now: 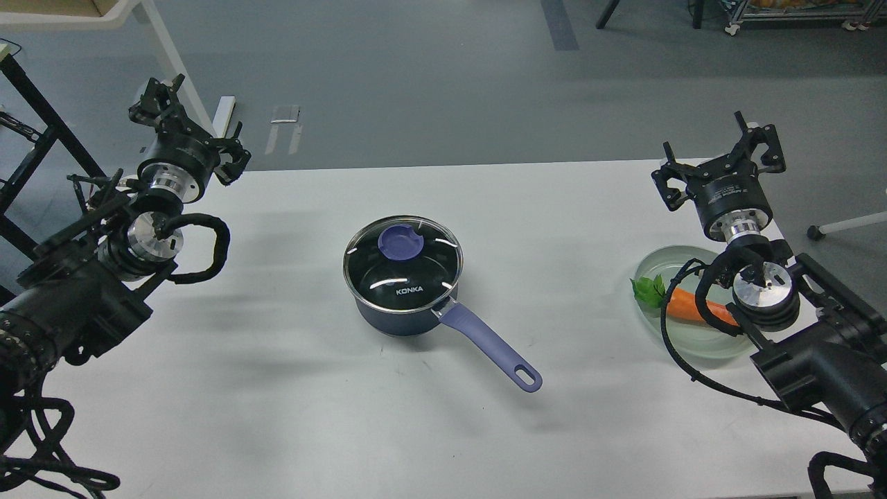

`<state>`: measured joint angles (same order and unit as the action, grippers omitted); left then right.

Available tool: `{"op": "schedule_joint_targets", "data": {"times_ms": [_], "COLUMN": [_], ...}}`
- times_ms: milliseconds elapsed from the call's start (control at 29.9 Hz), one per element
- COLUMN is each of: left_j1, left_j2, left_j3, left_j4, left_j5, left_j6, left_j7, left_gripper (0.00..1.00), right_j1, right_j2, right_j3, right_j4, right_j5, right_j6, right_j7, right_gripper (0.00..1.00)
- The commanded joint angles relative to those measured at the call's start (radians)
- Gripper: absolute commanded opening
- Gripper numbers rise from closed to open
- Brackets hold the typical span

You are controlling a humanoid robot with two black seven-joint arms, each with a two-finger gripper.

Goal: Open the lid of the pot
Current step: 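Raise the right arm up and away from the green plate, then reach the right gripper down and grasp the purple saucepan handle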

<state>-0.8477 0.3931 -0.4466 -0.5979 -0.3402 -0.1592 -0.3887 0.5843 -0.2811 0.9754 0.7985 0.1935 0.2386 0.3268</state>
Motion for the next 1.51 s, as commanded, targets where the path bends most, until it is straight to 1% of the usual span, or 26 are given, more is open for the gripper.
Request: {"op": "schedule_joint_targets", "data": {"times_ms": [0,100,201,301,368,435,569,669,736,803,870,937,1104,1171,1271,1372,1472], "left_j1": [0.01,0.009,0.004,-0.005,-0.011,-0.027,-0.033,-0.034,-0.037,-0.042,-0.042,-0.039,-0.034,-0.036,-0.042,-0.042,-0.042], "left_j2": [0.0,-0.008,-0.007,0.0,0.012,0.033,0.041,0.038,0.036,0.039,0.043,0.047,0.062,0.062,0.059,0.059,0.061], "left_j3": [0.005,0.003,0.003,0.003,-0.001,0.008,0.016,0.02,0.022,0.023,0.025,0.037,0.058,0.058,0.058,0.058,0.058], "left_j4": [-0.002,-0.002,-0.003,-0.005,-0.005,-0.008,-0.048,-0.053,-0.057,-0.071,-0.076,-0.089,-0.117,-0.117,-0.117,-0.117,-0.118], "left_j5": [0.006,0.001,0.0,0.001,0.003,0.006,0.015,0.016,0.016,0.016,0.024,0.059,0.188,0.219,0.239,0.253,0.26], "left_j6": [0.001,0.009,0.042,0.076,0.078,0.073,0.078,0.079,0.079,0.079,0.078,0.078,0.078,0.075,0.078,0.075,0.075], "left_j7": [-0.004,-0.019,-0.019,-0.019,-0.012,-0.006,-0.004,-0.003,-0.003,-0.001,0.017,0.031,0.03,0.028,0.028,0.027,0.025], "left_gripper": [1.0,1.0,1.0,1.0,1.0,1.0,1.0,1.0,1.0,1.0,1.0,1.0,1.0,1.0,1.0,1.0,1.0], "right_j1": [-0.003,-0.006,-0.007,0.006,0.046,0.116,0.297,0.428,0.52,0.613,0.696,0.755,0.79,0.79,0.798,0.85,0.933], "right_j2": [-0.01,-0.024,-0.067,-0.121,-0.171,-0.236,-0.37,-0.441,-0.483,-0.51,-0.53,-0.535,-0.529,-0.521,-0.51,-0.454,-0.389], "right_j3": [-0.003,-0.007,-0.018,-0.093,-0.151,-0.246,-0.501,-0.67,-0.788,-0.913,-1.009,-1.058,-1.08,-1.083,-1.089,-1.167,-1.285], "right_j4": [0.022,0.034,0.037,0.051,0.062,0.076,0.114,0.168,0.212,0.247,0.266,0.271,0.304,0.356,0.441,0.453,0.458], "right_j5": [0.001,0.0,-0.002,-0.003,-0.005,-0.011,-0.014,-0.046,-0.11,-0.225,-0.336,-0.445,-0.728,-0.839,-0.934,-1.008,-1.059], "right_j6": [-0.002,-0.002,0.007,0.01,0.01,0.01,0.011,0.011,0.01,0.01,0.01,0.011,0.011,0.005,0.004,0.004,0.004], "right_j7": [0.0,0.0,0.0,0.0,0.001,0.001,0.003,0.004,0.006,0.009,0.009,0.008,0.004,0.004,0.003,0.001,0.003], "right_gripper": [1.0,1.0,1.0,1.0,1.0,1.0,1.0,1.0,1.0,1.0,1.0,1.0,1.0,1.0,1.0,1.0,1.0]}}
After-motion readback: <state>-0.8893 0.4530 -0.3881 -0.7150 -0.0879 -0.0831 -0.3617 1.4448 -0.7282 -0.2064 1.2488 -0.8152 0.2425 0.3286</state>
